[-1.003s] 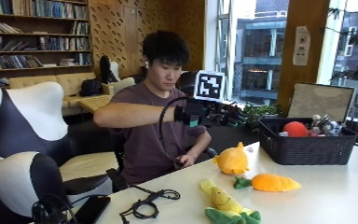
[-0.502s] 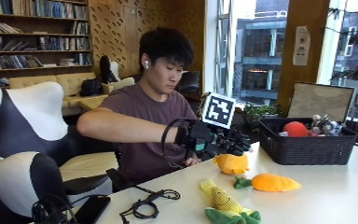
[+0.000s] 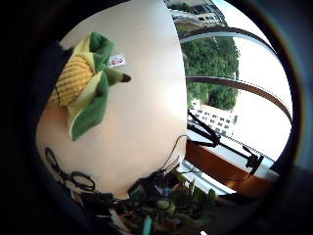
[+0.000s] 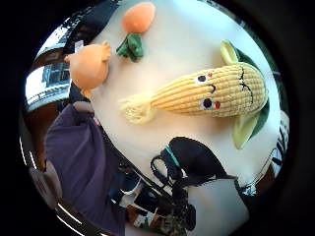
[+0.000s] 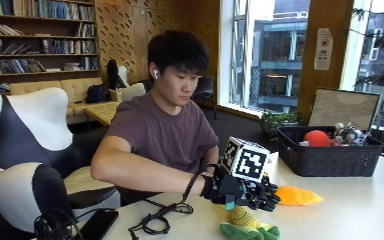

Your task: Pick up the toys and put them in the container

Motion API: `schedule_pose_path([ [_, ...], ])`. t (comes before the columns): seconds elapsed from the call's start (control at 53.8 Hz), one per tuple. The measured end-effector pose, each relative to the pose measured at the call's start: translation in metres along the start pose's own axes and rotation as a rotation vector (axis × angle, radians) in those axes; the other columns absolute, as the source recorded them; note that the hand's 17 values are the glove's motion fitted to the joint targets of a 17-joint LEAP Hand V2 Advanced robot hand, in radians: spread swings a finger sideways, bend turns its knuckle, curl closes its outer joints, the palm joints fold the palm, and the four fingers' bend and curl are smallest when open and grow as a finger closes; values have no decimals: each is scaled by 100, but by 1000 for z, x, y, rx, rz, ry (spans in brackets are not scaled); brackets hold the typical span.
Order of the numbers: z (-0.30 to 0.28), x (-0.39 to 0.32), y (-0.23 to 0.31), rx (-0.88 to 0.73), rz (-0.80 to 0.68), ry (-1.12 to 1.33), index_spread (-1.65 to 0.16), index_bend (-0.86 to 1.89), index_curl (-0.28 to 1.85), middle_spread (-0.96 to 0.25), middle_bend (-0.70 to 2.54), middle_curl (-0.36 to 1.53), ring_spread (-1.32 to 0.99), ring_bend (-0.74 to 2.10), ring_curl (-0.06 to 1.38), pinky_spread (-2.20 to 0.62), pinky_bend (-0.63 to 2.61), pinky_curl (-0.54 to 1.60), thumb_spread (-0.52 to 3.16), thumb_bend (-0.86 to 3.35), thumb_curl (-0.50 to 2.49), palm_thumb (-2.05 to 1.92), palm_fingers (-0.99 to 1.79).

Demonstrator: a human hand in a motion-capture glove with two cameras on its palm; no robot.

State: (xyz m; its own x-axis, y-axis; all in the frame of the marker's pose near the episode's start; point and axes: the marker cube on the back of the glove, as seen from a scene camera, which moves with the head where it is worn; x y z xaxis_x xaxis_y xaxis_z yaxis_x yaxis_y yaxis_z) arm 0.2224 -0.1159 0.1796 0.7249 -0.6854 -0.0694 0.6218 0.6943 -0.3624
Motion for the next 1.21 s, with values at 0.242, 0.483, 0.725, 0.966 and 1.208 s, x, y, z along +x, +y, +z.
schedule_pose_path([
  [0.242, 34, -6, -12, -72, 3, 13, -21, 0, 5, -3, 10, 17, -2, 19, 35, 0, 64, 37, 114, -1, 32, 16, -42],
  [0.483, 60, -3, -32, -108, 28, -111, -23, 18, 10, -5, 19, 21, -3, 14, 33, 0, 49, 33, 113, -2, 32, 16, -21],
  [0.725, 60, -5, -60, 81, 78, -288, -28, 62, 28, -14, 29, 28, -22, 35, 36, -6, 30, 27, 117, 2, 33, 27, 54],
  [0.966, 51, 0, -81, 292, 178, -350, -28, 80, 41, -28, 71, 47, -46, 70, 53, -25, 34, 32, 127, 7, 37, 42, 101],
  [1.208, -13, -1, -64, 388, 334, -308, -26, 91, 55, -32, 102, 67, -47, 111, 73, -36, 74, 51, 102, 3, 51, 50, 122],
])
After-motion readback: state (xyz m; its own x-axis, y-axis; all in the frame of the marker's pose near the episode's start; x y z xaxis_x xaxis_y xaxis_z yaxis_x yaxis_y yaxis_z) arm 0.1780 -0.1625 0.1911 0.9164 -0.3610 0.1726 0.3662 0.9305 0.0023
